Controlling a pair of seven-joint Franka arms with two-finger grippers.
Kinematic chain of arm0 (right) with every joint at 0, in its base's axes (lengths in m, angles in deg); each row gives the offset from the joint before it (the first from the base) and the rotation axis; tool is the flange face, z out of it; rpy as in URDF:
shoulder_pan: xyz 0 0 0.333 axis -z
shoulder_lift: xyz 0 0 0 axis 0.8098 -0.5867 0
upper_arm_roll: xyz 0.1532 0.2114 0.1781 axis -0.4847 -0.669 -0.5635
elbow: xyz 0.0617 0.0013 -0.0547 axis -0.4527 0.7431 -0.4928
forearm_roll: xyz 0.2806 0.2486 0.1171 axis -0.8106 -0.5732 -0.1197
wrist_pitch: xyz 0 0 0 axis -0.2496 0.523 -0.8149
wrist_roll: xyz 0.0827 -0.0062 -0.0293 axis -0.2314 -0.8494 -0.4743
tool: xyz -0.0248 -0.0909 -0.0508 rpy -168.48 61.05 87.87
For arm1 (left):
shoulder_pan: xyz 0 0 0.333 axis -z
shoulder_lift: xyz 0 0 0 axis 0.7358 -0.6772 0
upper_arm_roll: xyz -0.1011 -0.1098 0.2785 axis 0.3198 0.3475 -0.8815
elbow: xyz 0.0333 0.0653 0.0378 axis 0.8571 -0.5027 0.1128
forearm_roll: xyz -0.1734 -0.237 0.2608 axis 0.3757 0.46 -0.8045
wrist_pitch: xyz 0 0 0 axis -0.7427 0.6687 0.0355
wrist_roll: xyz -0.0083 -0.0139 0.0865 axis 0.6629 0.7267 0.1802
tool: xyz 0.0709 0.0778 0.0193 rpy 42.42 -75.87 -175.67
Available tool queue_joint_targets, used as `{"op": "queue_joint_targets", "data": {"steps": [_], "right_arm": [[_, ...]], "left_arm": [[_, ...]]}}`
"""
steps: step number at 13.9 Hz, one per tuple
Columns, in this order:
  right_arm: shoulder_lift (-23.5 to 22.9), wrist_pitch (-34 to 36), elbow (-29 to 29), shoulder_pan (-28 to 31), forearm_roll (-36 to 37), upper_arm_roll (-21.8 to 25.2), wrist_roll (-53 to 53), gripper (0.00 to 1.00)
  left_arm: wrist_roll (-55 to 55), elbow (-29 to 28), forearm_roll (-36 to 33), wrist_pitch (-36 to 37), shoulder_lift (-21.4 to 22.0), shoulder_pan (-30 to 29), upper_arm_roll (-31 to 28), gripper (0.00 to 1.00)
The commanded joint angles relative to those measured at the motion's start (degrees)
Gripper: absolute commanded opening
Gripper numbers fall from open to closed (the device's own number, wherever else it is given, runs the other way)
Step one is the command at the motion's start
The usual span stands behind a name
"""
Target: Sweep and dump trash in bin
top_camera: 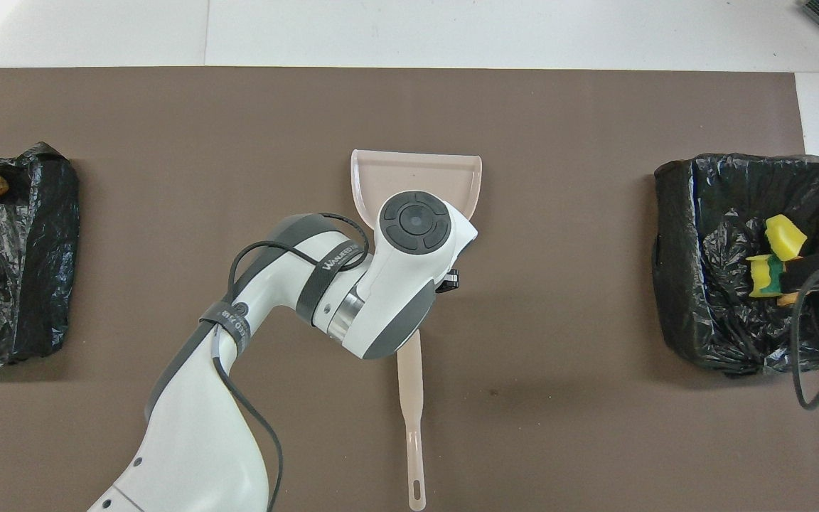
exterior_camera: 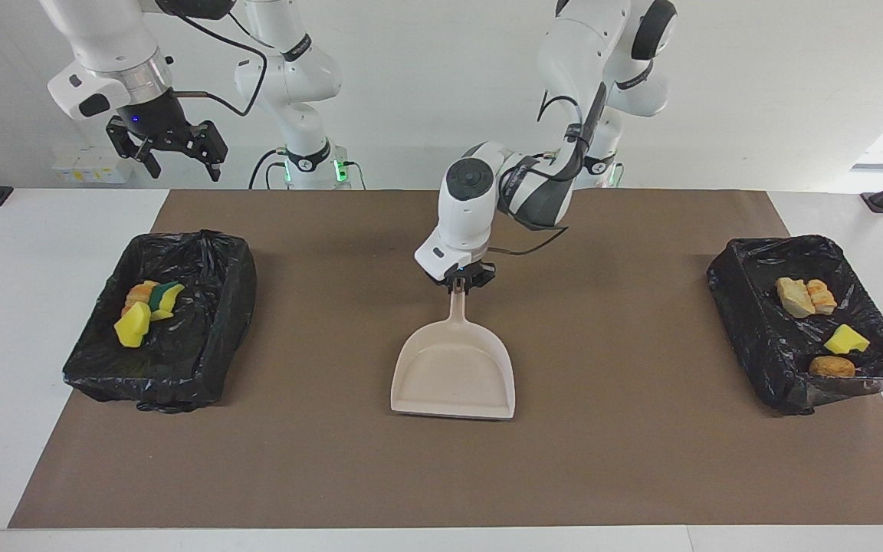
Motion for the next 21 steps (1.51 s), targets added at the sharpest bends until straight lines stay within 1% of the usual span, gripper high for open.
{"op": "queue_joint_targets", "data": {"steps": [1, 2, 3, 4, 6, 9, 11, 13, 15, 18, 21], "right_arm": [[1.20, 0.37, 1.12, 0.22, -0.90, 0.03, -0.45, 1.00], [1.20, 0.37, 1.12, 0.22, -0.90, 0.03, -0.54, 1.00], [1.20, 0.37, 1.12, 0.22, -0.90, 0.03, -0.54, 1.00], [1.20, 0.37, 1.12, 0.22, -0.90, 0.03, -0.45, 1.00], [1.20, 0.37, 1.12, 0.22, -0.90, 0.03, -0.45, 1.00], [1.20, 0.29, 1.12, 0.22, -0.90, -0.06, -0.54, 1.00], [1.20, 0.37, 1.12, 0.22, -0.90, 0.03, -0.54, 1.00], [1.20, 0.37, 1.12, 0.22, -0.90, -0.06, -0.54, 1.00], [1.20, 0.37, 1.12, 0.22, -0.90, 0.03, -0.54, 1.00], [1.20, 0.37, 1.12, 0.22, -0.90, 0.03, -0.54, 1.00], [1.20, 0.29, 1.12, 0.22, -0.90, 0.03, -0.54, 1.00]], "left_arm": [[-0.70, 3.95, -1.09, 2.32, -1.21, -0.18, -1.41, 0.26], [-0.52, 3.08, -1.10, 2.67, -0.16, -0.27, -1.41, 0.74], [-0.69, 1.50, -1.10, 2.59, 1.94, -0.27, -1.58, 1.00], [-0.43, 0.01, -1.10, 3.11, 4.48, -1.06, -1.76, 1.00], [1.05, -0.53, -1.10, 6.96, 8.44, -3.86, -1.76, 1.00], [5.79, -0.18, -0.84, 11.80, 12.58, -7.90, -1.76, 1.00], [13.32, -0.18, -0.48, 16.54, 16.53, -13.17, -1.76, 1.00], [23.24, -0.18, -0.39, 20.93, 20.13, -18.70, -1.76, 1.00], [32.48, -0.01, -0.48, 24.19, 22.78, -24.76, -1.76, 1.00], [43.39, 0.00, -0.57, 26.31, 25.50, -32.24, -1.85, 1.00], [49.74, -0.62, -0.66, 27.89, 29.36, -38.84, -1.85, 1.00]]}}
